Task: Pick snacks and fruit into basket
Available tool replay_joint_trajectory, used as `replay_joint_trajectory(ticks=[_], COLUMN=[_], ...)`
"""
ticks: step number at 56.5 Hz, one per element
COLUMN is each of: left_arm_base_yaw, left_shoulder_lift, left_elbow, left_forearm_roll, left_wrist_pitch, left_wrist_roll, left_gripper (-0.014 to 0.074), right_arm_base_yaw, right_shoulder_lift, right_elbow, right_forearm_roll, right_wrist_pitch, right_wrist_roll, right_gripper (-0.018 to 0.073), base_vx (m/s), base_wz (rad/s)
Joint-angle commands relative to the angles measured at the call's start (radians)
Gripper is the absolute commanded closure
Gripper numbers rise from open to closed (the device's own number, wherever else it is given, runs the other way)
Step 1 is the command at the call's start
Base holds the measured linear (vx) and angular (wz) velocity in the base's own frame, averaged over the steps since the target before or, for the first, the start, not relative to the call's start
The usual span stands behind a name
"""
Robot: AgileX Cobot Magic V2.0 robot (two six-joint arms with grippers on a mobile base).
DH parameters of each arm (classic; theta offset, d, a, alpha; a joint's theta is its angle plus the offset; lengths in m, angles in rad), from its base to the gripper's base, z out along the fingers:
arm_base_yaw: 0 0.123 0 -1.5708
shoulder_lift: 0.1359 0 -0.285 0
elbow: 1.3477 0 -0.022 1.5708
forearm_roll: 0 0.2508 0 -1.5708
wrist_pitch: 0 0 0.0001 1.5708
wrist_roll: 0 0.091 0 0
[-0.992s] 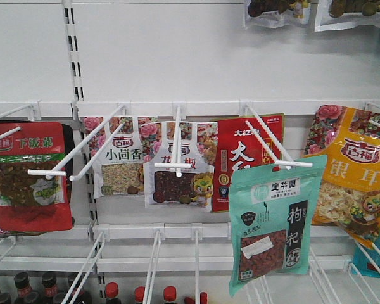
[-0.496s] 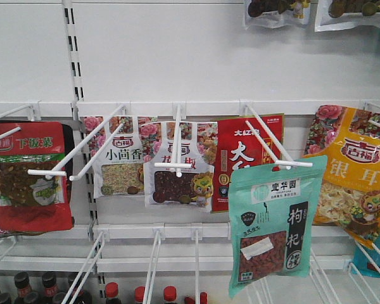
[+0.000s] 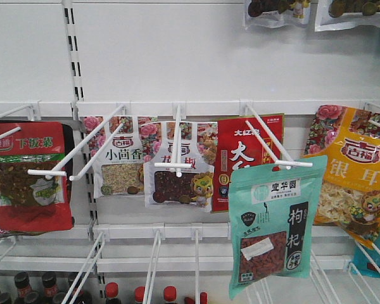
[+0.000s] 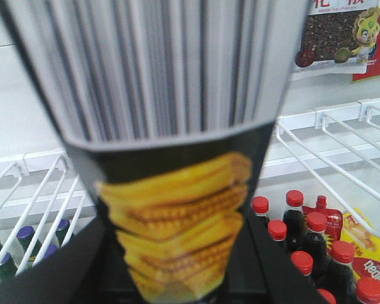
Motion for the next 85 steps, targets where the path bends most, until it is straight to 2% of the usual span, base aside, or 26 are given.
replay_joint_trajectory(ticks=[1,18,25,35,41,45,47,50,52,53,54,55,57,59,61,63,66,70,73,81,85], left_arm_base_yaw=[-0.001,-0.001,-0.001,-0.001,-0.001,-0.001,-0.001,-0.001,-0.001,-0.001,-0.001,-0.001,-0.001,-0.001,-0.001,-0.001,-0.001,-0.001,-0.001,-0.001,-0.001], left_shoulder_lift=[0.006,0.006,0.006,0.006,0.006,0.006,0.006,0.006,0.006,0.006,0.006,0.006,0.006,0.006,0.006,0.006,0.006,0.006,0.006,0.006,0.006], left_elbow=[-0.036,-0.036,-0.036,-0.036,-0.036,-0.036,-0.036,-0.036,-0.036,-0.036,-0.036,-0.036,-0.036,-0.036,-0.036,-0.036,-0.036,-0.036,-0.036,-0.036,-0.036], left_forearm_roll=[0.005,0.005,0.005,0.005,0.005,0.005,0.005,0.005,0.005,0.005,0.005,0.005,0.005,0.005,0.005,0.005,0.005,0.005,0.005,0.005,0.005], left_wrist_pitch=[-0.090,-0.090,-0.090,-0.090,-0.090,-0.090,-0.090,-0.090,-0.090,-0.090,-0.090,-0.090,-0.090,-0.090,-0.090,-0.090,-0.090,-0.090,-0.090,-0.090,-0.090], left_wrist_roll=[0.000,0.000,0.000,0.000,0.000,0.000,0.000,0.000,0.000,0.000,0.000,0.000,0.000,0.000,0.000,0.000,0.000,0.000,0.000,0.000,0.000], left_gripper=[0.0586,0.0586,0.0586,0.0586,0.0586,0.0586,0.0586,0.0586,0.0586,0.0586,0.0586,0.0586,0.0586,0.0586,0.0586,0.0586,0.0586,0.0586,0.0586,0.0586,0.0586], right_arm_base_yaw=[-0.006,-0.006,-0.006,-0.006,-0.006,-0.006,-0.006,-0.006,-0.006,-0.007,-0.008,-0.008,-0.009,-0.009,-0.009,-0.009,-0.009,-0.009,-0.009,-0.022,-0.088], right_shoulder_lift=[0.047,0.256,0.326,0.401,0.437,0.457,0.463,0.474,0.479,0.481,0.485,0.488,0.496,0.501,0.507,0.511,0.513,0.513,0.515,0.523,0.539], right_elbow=[-0.030,-0.030,-0.030,-0.032,-0.034,-0.036,-0.040,-0.049,-0.056,-0.061,-0.065,-0.068,-0.070,-0.070,-0.068,-0.068,-0.068,-0.068,-0.068,-0.068,-0.068], right_forearm_roll=[-0.020,-0.008,0.058,0.090,0.111,0.236,0.315,0.447,0.561,0.636,0.716,0.772,0.955,1.119,1.242,1.409,1.571,1.738,1.780,1.796,1.796], right_wrist_pitch=[-0.149,-0.204,-0.239,-0.243,-0.246,-0.255,-0.258,-0.252,-0.239,-0.230,-0.209,-0.197,-0.169,-0.144,-0.136,-0.129,-0.132,-0.147,-0.165,-0.093,0.054], right_wrist_roll=[-0.008,-0.006,0.018,0.017,-0.031,-0.147,-0.237,-0.417,-0.577,-0.635,-0.757,-0.820,-0.986,-1.188,-1.283,-1.473,-1.618,-1.766,-1.810,-1.806,-1.776], right_gripper=[0.0140,-0.0003,-0.0008,-0.0008,-0.0008,-0.0008,-0.0008,-0.0008,-0.0008,-0.0008,-0.0008,-0.0008,-0.0008,-0.0008,-0.0008,-0.0008,-0.0008,-0.0008,-0.0006,-0.0001,-0.0001], base_vx=[0.00,0.00,0.00,0.00,0.00,0.00,0.00,0.00,0.00,0.00,0.00,0.00,0.00,0.00,0.00,0.00,0.00,0.00,0.00,0.00,0.00], base_wz=[0.00,0.00,0.00,0.00,0.00,0.00,0.00,0.00,0.00,0.00,0.00,0.00,0.00,0.00,0.00,0.00,0.00,0.00,0.00,0.00,0.00])
